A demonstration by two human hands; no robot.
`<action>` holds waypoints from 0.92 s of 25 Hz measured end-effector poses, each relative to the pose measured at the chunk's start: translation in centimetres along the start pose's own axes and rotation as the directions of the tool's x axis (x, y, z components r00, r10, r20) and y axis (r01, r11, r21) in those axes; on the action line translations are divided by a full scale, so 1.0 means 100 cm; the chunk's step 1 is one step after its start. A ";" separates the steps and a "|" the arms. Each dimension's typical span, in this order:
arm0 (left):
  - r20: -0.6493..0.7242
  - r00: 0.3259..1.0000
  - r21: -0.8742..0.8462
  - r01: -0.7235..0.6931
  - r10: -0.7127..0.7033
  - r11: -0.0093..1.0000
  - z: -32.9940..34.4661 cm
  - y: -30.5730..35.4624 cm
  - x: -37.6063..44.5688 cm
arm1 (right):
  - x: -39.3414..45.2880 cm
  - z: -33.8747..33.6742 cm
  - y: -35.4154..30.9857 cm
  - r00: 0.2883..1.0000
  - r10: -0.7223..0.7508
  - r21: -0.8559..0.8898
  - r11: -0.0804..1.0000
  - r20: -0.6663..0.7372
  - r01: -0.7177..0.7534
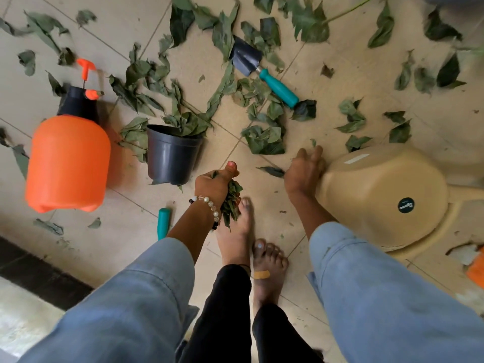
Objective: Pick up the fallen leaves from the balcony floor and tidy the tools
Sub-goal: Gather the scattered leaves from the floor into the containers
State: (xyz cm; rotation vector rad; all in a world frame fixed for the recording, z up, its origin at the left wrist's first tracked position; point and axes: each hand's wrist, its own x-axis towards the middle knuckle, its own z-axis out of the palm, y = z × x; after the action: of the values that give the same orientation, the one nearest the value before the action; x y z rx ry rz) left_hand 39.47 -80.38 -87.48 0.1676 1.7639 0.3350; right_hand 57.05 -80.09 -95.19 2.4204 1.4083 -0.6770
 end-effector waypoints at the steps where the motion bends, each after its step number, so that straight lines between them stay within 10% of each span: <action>1: -0.008 1.000 0.006 0.011 -0.011 1.000 -0.005 -0.005 0.005 | -0.001 0.010 -0.002 0.995 0.040 0.016 0.999 0.086 -0.041; 5: -0.016 0.999 -0.004 0.032 -0.032 0.999 -0.012 -0.018 0.015 | -0.011 0.038 -0.002 0.975 0.026 0.076 0.996 0.222 -0.044; 10: -0.002 1.000 -0.028 0.020 -0.021 0.999 -0.004 -0.020 0.021 | -0.028 0.045 0.013 0.877 -0.472 -0.491 0.787 -0.090 0.373; 14: -0.010 1.000 -0.045 -0.006 0.006 0.999 -0.001 -0.016 0.011 | -0.010 0.020 0.015 0.961 -0.255 0.107 0.964 0.110 0.244; 15: -0.017 1.000 -0.058 -0.001 0.000 0.998 -0.002 -0.013 0.004 | -0.013 0.007 0.011 0.970 -0.132 0.437 0.899 0.202 0.032; 17: -0.026 1.000 -0.135 0.012 -0.016 0.991 -0.005 -0.006 -0.017 | -0.034 -0.035 -0.002 0.916 -0.091 0.840 0.442 0.390 -0.313; 20: -0.003 0.996 -0.375 0.077 -0.085 0.924 -0.017 0.021 -0.072 | -0.086 -0.111 -0.022 0.844 -0.208 0.862 -0.016 0.493 -0.507; 23: -0.018 0.995 -0.607 0.071 -0.103 0.791 -0.017 0.045 -0.117 | -0.128 -0.172 -0.041 0.791 -0.281 0.780 -0.181 0.543 -0.600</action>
State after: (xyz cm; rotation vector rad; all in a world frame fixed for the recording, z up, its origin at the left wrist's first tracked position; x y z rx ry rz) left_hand 40.04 -79.83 -74.81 -0.3906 1.6198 0.8274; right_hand 52.65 -79.99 -73.84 2.4315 -0.2300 -3.0719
